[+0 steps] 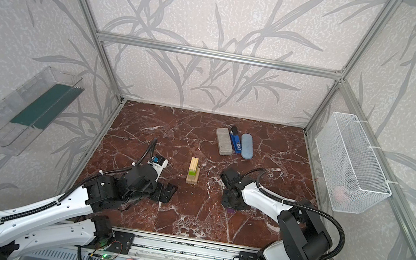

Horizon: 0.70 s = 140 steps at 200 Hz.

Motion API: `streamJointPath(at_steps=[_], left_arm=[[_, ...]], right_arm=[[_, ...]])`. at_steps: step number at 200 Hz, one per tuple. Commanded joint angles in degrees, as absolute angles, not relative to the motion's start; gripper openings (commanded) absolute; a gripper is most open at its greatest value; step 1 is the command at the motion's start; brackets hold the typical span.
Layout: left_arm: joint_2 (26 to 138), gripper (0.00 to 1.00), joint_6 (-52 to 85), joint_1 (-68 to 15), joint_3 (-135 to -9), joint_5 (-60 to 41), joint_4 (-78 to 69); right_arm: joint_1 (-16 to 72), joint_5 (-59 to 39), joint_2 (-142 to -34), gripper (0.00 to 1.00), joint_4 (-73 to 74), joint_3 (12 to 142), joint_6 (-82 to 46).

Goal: Build the wood block tower
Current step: 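Grasp the small purple block with the right gripper, then lift the purple block and carry it over the stack with the right gripper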

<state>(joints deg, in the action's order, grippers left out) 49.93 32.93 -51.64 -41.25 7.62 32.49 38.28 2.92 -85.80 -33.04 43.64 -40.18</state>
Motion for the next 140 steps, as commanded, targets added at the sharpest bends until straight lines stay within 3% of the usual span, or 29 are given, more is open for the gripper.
streamJointPath(at_steps=[1, 86, 140], left_arm=[[49.58, 0.99, 32.25, -51.41, -43.63, 8.03, 33.78], [44.75, 0.99, 32.97, -50.30, -42.96, 10.94, 36.15], [42.98, 0.99, 33.53, -46.19, -41.24, 10.04, 35.99]], right_arm=[[38.68, 2.29, -84.55, 0.26, -34.08, 45.61, -38.97], [38.69, 1.10, -81.47, 0.25, -42.96, 57.87, -37.00], [39.50, -0.64, -87.81, 0.22, -49.53, 75.10, -34.29]])
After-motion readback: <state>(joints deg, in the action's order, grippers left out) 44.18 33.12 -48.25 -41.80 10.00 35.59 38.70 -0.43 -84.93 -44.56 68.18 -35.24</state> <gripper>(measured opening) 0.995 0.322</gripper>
